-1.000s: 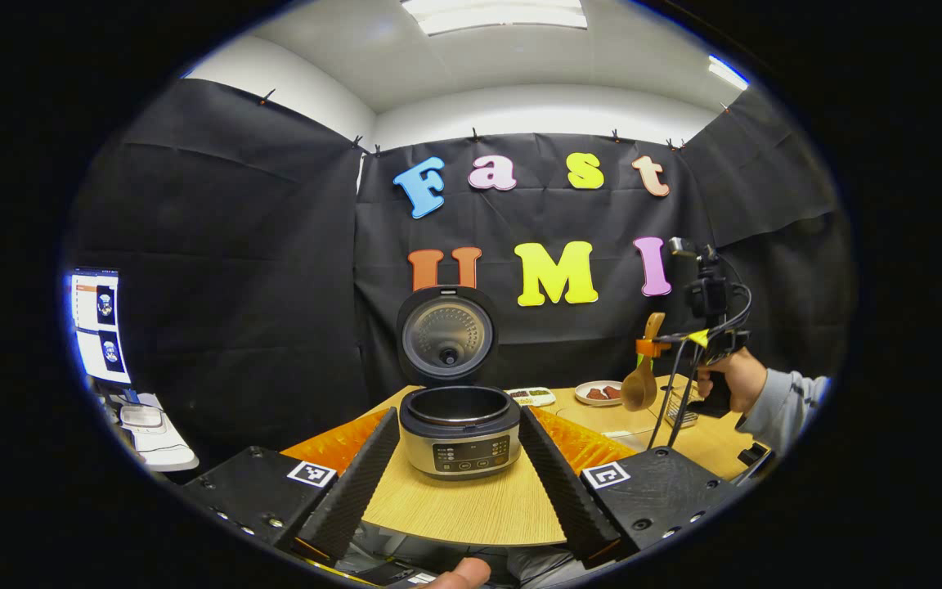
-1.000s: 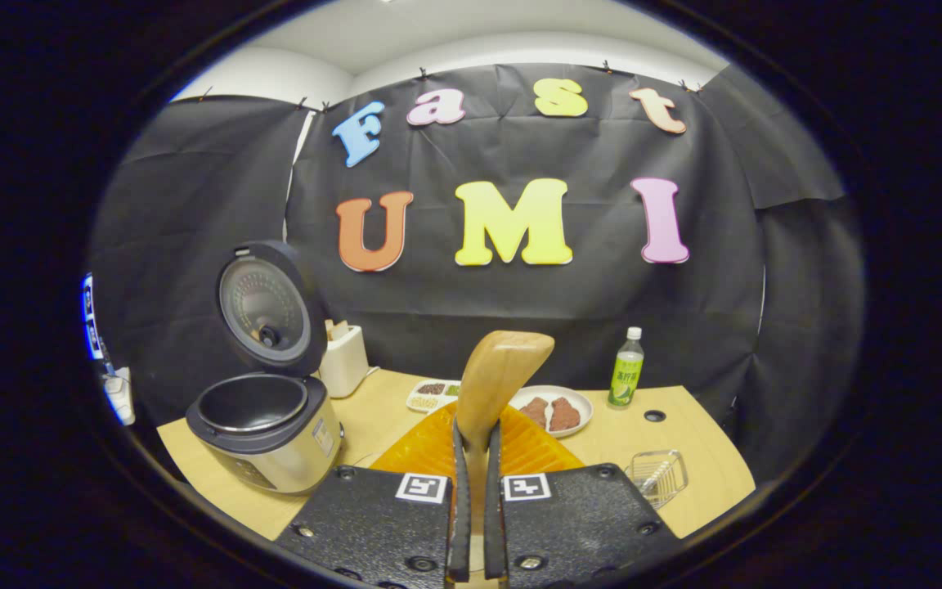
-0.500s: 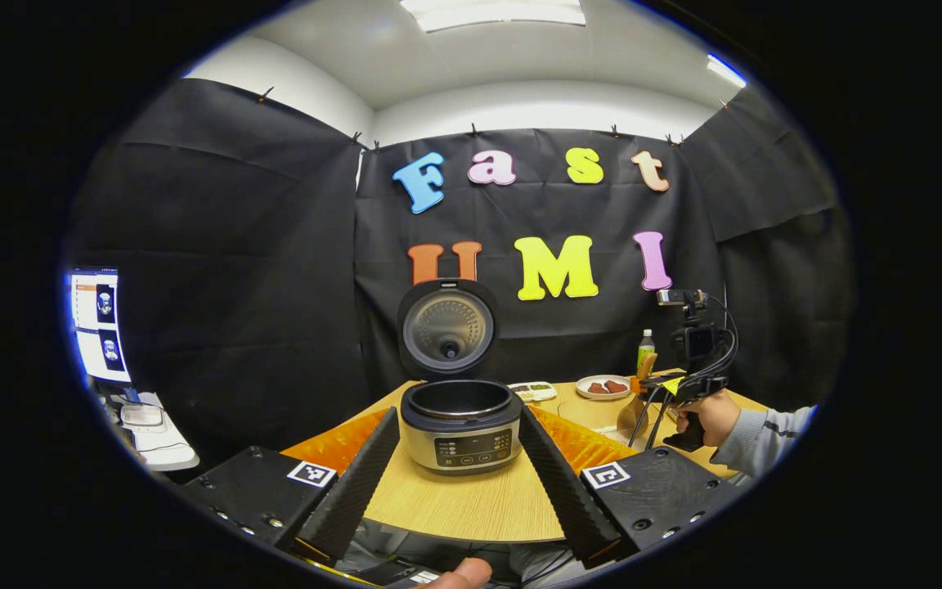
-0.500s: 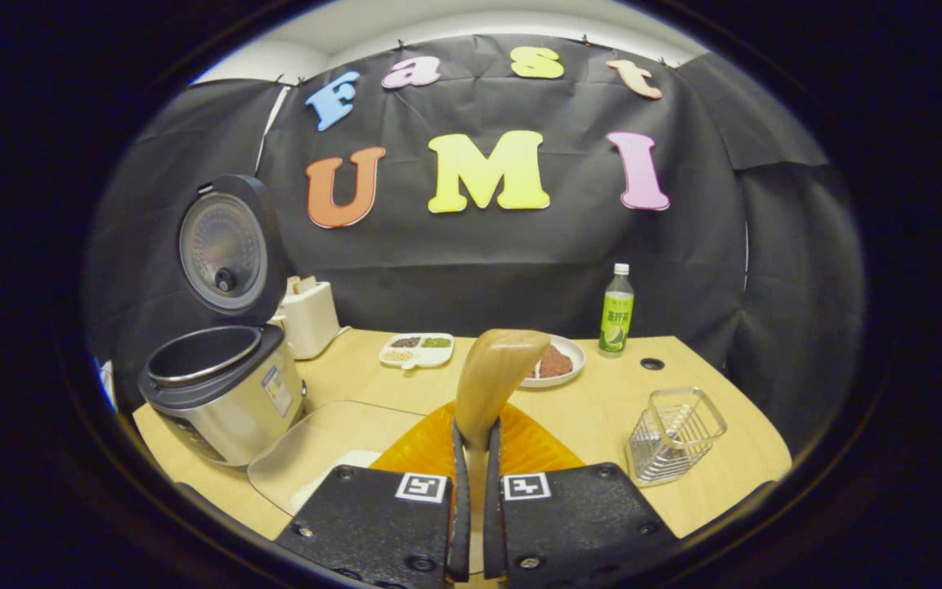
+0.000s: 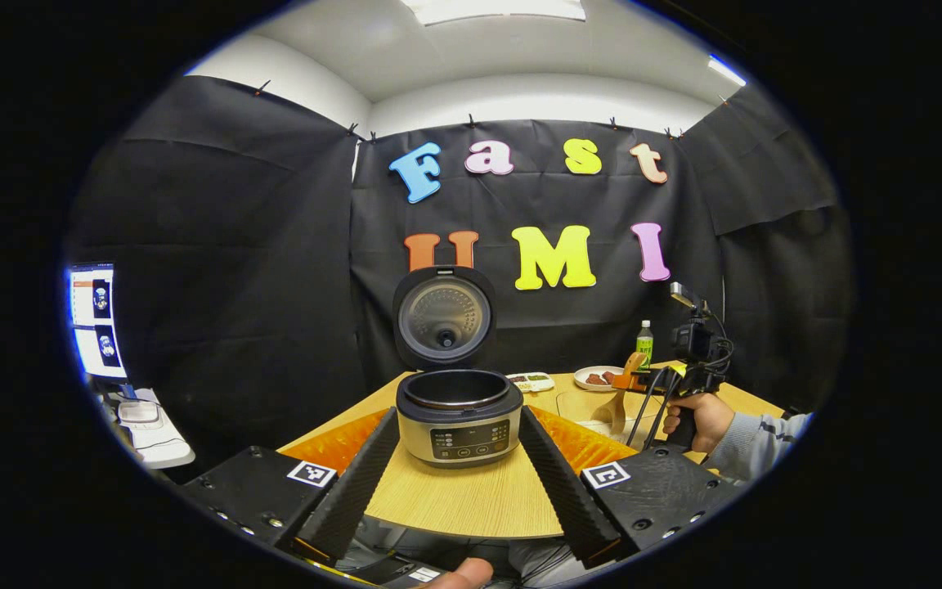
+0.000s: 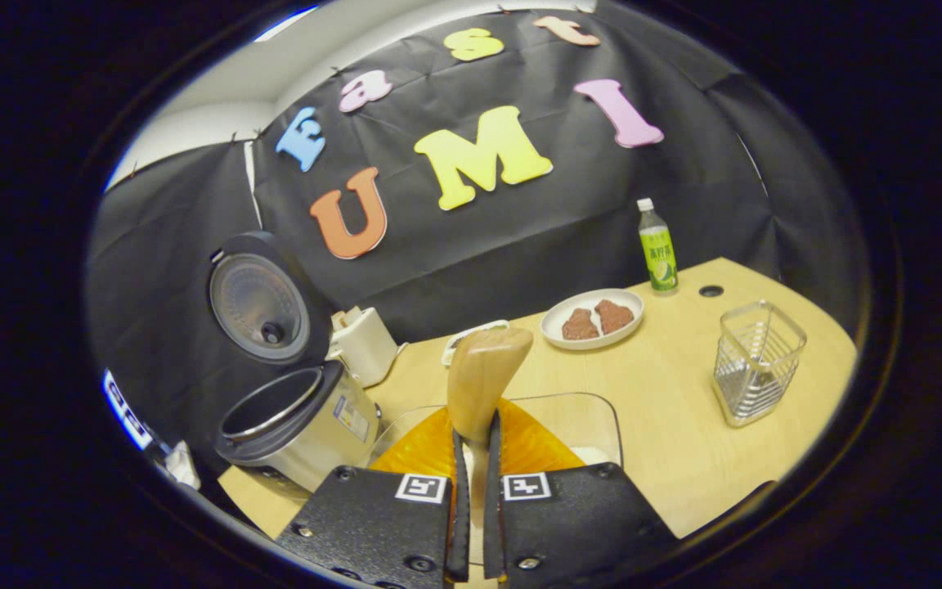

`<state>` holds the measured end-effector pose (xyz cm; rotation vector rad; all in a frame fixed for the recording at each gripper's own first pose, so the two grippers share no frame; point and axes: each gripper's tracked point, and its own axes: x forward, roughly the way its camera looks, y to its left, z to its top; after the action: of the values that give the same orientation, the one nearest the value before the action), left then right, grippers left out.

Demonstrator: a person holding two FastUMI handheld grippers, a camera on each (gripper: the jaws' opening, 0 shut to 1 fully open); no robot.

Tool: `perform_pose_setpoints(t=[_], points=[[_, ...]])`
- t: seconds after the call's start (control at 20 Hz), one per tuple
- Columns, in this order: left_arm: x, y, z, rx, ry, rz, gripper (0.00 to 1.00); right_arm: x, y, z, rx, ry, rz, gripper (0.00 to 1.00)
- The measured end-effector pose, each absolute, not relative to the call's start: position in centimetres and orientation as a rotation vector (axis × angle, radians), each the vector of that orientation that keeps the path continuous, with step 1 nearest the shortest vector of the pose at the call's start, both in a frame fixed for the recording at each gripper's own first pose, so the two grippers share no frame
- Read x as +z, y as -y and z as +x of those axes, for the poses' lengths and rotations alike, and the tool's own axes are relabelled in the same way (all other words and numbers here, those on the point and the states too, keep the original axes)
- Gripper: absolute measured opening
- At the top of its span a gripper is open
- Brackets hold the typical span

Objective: Close the left gripper, press the button to open the rice cooker; take a wooden spoon from the chopstick holder with the right hand, scoop a spoonful of rice and pour it into the rice cooker, then put the wooden spoon back into the chopstick holder.

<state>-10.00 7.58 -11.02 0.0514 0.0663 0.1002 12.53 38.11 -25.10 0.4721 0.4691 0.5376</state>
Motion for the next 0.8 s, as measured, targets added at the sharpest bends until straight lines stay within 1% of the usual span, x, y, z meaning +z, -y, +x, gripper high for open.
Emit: perform_pose_setpoints(t=[0.3, 0.5, 0.8], points=[[-11.2, -7.8, -10.0, 0.101, -0.071, 0.046, 0.94, -26.3, -35.9, 13.5, 0.489, -0.589, 0.78, 0.12], [-11.5, -8.0, -9.9, 0.096, -0.075, 0.054, 0.94, -24.9, -35.2, 13.2, 0.486, -0.676, 1.037, 0.12], [-11.4, -8.2, -10.2, 0.094, -0.077, 0.044, 0.94, -22.8, -34.6, 13.4, 0.489, -0.661, 1.171, 0.12]])
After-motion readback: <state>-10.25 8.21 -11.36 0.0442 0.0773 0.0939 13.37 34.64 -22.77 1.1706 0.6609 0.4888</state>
